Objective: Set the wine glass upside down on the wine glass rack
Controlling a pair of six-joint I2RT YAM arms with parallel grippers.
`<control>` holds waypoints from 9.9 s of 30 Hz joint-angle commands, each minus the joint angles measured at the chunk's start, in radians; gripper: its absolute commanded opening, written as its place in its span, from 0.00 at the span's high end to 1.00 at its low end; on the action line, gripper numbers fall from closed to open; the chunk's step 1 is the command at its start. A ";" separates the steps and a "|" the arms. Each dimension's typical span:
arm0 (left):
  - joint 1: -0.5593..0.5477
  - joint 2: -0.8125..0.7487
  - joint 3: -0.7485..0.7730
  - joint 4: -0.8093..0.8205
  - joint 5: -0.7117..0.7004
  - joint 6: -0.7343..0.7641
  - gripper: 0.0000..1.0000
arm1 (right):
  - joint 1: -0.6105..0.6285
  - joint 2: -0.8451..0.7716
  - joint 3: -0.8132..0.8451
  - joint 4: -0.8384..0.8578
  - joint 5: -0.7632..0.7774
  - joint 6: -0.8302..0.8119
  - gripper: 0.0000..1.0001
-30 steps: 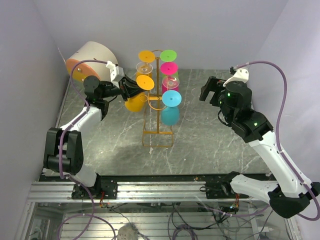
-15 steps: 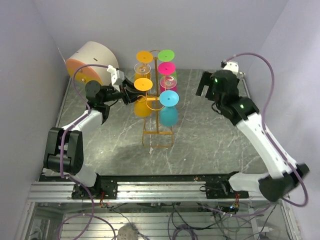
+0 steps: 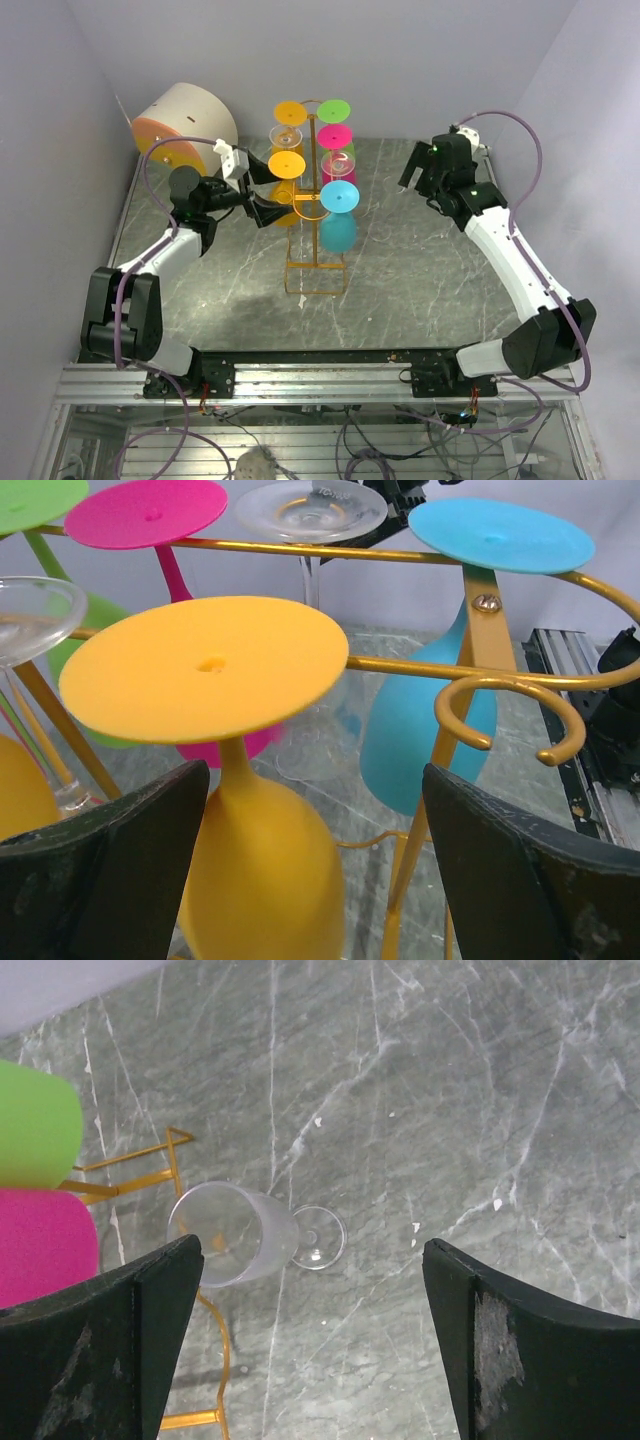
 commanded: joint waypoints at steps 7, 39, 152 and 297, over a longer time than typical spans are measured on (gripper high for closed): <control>0.023 -0.084 0.030 -0.319 -0.021 0.203 0.03 | -0.026 0.080 -0.026 0.084 -0.047 -0.010 0.15; 0.020 -0.385 0.334 -1.758 -0.836 0.763 0.03 | -0.028 0.189 0.023 0.095 -0.090 -0.096 0.63; -0.056 -0.042 0.782 -1.210 -0.643 -1.236 0.37 | 0.805 0.093 -0.077 1.705 0.362 -0.905 1.00; 0.026 -0.612 0.046 -0.913 -0.334 0.635 0.93 | 0.321 -0.274 -0.033 0.401 -0.002 -0.159 0.00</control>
